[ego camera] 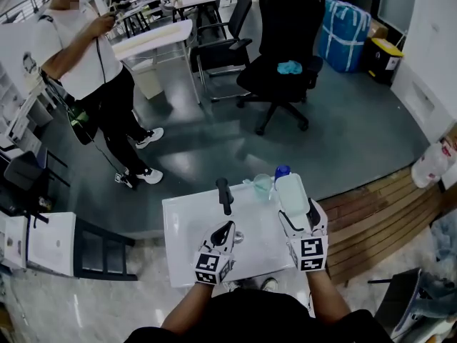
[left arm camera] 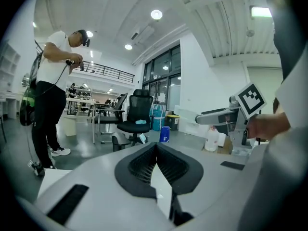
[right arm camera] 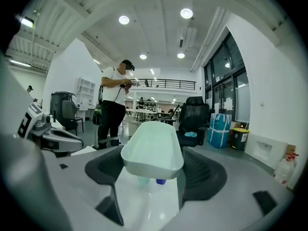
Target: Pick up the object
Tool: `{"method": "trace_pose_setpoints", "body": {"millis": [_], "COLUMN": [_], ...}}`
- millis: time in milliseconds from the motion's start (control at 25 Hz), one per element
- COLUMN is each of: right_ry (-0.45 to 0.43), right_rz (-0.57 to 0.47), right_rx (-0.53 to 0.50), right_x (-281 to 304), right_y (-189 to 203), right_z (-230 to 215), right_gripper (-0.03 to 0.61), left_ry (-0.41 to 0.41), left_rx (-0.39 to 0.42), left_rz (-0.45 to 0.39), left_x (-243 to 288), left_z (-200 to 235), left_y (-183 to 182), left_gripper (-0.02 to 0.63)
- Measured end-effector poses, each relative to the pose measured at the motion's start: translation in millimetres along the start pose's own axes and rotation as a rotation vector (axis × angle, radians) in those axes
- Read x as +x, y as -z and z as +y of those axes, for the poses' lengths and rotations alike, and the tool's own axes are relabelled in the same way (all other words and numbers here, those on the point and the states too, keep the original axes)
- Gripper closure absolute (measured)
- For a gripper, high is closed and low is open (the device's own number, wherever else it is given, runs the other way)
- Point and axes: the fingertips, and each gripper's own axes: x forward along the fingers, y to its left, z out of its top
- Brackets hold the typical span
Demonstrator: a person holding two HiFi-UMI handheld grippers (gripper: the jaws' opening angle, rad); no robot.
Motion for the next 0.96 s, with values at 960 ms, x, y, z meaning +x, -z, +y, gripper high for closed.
{"method": "trace_pose_setpoints", "body": {"millis": [960], "right_ry": [0.031], "right_rz": [0.025], "right_rx": [0.016], "right_x": [0.3], "right_y": [10.0], "right_z": [5.7], "right_gripper": [0.193], "left_ry": [-0.011], "left_rx": [0.007], "left_rz": [0.014], "left_x": [-11.2], "left_z": [6.4], "left_y": [4.2], "left_gripper": [0.594]}}
